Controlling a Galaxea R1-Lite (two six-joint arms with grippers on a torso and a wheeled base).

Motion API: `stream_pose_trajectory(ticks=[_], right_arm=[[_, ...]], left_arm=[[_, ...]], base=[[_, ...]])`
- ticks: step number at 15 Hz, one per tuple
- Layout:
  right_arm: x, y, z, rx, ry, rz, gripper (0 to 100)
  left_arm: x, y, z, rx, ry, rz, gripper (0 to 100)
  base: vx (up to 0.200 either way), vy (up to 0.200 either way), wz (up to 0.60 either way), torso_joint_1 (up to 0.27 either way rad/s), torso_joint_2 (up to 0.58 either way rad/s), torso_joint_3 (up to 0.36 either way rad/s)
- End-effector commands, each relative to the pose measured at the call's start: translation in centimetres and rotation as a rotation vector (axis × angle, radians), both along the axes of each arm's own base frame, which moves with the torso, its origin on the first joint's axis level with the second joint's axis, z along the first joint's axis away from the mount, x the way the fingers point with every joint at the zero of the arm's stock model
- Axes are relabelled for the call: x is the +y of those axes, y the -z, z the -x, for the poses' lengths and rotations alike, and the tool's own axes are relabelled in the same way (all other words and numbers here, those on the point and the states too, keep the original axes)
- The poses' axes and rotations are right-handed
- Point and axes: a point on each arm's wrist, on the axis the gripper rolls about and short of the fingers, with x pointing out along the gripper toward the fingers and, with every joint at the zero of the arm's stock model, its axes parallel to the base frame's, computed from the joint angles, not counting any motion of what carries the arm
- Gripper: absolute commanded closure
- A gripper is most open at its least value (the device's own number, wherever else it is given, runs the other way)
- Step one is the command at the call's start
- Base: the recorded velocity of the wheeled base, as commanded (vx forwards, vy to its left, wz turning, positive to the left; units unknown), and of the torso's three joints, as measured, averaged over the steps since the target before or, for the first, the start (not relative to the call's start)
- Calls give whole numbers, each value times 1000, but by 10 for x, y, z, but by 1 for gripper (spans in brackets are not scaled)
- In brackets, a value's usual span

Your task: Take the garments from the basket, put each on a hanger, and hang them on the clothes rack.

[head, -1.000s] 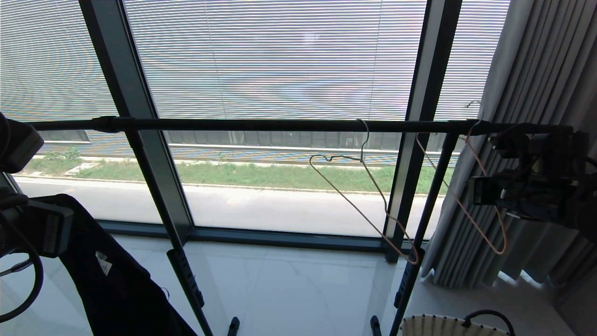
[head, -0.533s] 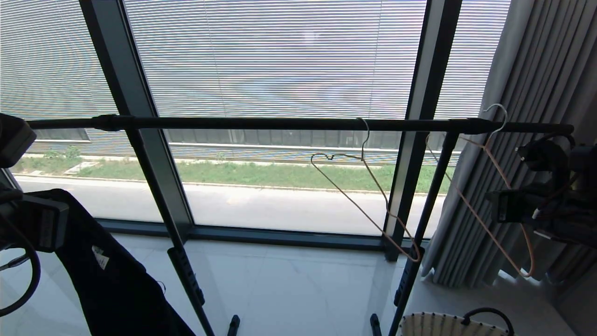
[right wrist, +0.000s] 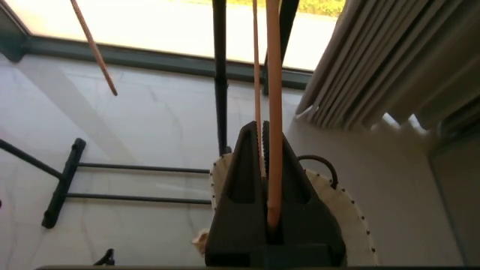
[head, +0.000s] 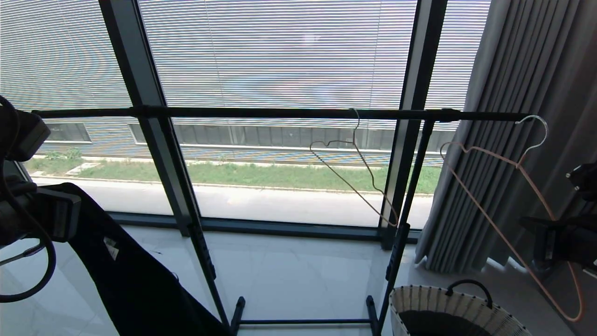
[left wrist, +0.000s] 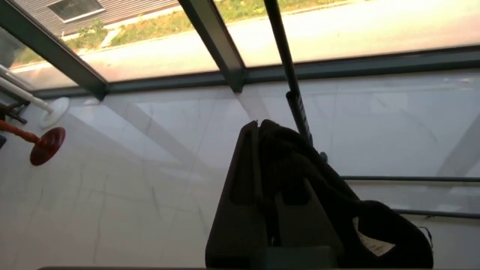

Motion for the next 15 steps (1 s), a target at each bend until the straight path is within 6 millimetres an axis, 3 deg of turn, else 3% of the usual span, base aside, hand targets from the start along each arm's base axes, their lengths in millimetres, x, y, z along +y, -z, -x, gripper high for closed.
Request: stream_pose_trajectory(ticks=[1,5,12,15], right_arm=[[-3,-9,16,-40,-1,-8,100],[-5,-11,28,-31,-16,28,100],[-5,-12,31,-30,-29,42,100],[-3,-16,39,-60,-105,18,100]], left_arm=[[0,3,-5,19,-2,-3,100],[0,4,-4,20,11,-2,100],[-1,12,-4,49,26,0,100],[-4,13,-3,55,135,46,100]], base=[[-200,0,0,2,-2,2],[-200,0,0,4,1,2],[-200,0,0,2,4,2],[0,0,0,0,0,0]])
